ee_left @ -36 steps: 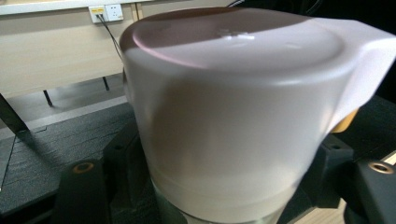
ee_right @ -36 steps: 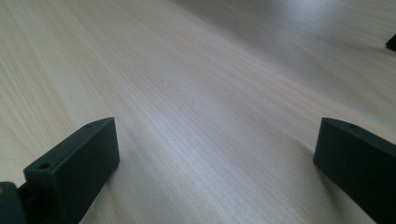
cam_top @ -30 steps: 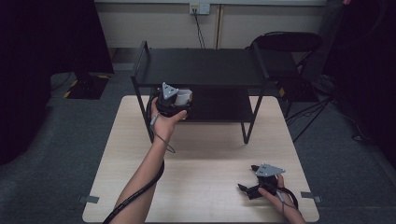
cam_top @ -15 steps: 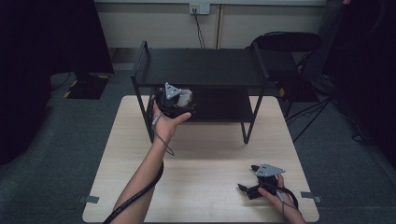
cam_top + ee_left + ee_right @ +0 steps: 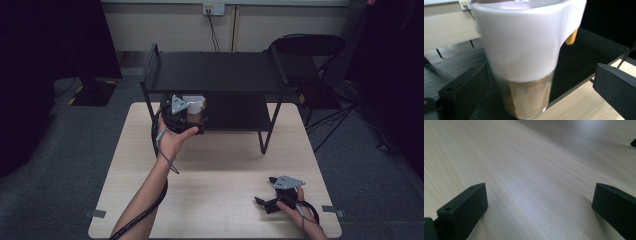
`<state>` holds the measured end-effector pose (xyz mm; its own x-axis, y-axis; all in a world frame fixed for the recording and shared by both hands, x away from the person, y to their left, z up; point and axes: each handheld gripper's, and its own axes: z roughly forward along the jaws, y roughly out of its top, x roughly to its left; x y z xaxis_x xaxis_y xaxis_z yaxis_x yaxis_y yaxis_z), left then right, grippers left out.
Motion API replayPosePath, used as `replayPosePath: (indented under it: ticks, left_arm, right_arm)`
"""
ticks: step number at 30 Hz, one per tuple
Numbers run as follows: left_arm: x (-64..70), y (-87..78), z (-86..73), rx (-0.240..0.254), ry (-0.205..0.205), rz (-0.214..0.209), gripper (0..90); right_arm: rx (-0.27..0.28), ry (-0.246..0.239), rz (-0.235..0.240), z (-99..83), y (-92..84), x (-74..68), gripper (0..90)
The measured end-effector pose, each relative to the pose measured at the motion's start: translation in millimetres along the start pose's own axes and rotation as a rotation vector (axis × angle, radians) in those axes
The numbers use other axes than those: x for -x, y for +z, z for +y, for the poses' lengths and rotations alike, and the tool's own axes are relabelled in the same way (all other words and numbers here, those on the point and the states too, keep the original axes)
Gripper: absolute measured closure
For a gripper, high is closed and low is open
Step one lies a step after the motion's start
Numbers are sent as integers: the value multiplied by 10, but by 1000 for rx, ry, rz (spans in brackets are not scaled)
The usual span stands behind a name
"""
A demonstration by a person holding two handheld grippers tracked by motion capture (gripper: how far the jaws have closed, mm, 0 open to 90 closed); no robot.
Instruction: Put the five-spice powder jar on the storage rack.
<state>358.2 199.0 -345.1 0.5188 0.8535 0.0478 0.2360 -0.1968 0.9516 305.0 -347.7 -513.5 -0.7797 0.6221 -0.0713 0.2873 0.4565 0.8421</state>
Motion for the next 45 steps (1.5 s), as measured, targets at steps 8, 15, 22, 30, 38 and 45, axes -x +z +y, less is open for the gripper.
replayPosePath:
  ticks: [8,15,22,30,38,45]
  left_arm:
    - [-33,-251,-208,-2,12,-19,0]
    - [-14,-455,-509,-34,28,-100,0]
    - [-25,-531,-951,-92,0,-133,1]
    - [-40,-618,-1487,-144,-46,-151,1]
    - [-35,-603,-1699,-114,-8,-169,1]
    - [-51,-618,-1747,-97,-21,-162,1]
  right_arm:
    - [0,0,0,0,0,0,0]
    - [0,0,0,0,0,0,0]
    - [0,0,0,0,0,0,0]
    - [0,0,0,0,0,0,0]
    - [0,0,0,0,0,0,0]
    - [0,0,0,0,0,0,0]
